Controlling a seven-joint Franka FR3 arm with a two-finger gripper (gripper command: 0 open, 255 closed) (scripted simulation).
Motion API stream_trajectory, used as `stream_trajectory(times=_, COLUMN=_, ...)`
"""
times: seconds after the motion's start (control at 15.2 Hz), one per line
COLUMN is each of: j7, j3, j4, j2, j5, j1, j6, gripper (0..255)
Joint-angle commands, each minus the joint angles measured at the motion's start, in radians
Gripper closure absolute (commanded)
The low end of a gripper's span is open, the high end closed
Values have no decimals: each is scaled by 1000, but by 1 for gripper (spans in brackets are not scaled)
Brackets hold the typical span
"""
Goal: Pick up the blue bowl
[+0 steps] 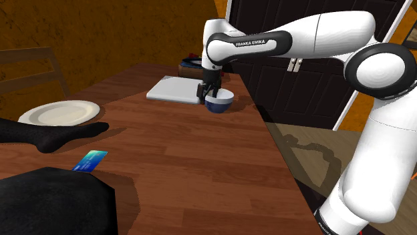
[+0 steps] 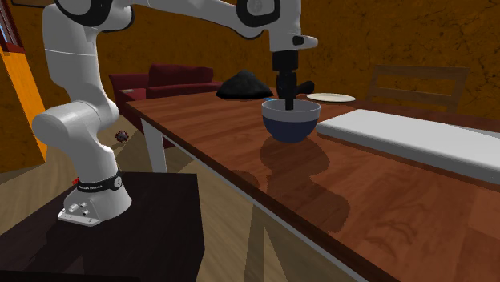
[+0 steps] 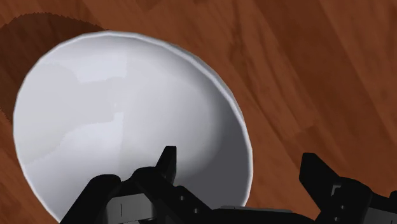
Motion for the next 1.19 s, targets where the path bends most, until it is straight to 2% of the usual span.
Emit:
stream_trajectory(times=0.0, j7=0, j3=0, j4=-4, j2=0, j5=0, j1=-1, j6=4, gripper=255)
stream_trajectory(times=0.59, j7=0, j3=0, j4=-5, j2=-1, j5=0, j1=0, j6=4, gripper=255)
stream_trajectory(times=1.12, j7=-11, j3=1, j4=108, j2=3, j5=2, j1=2, j6=-104, gripper=255)
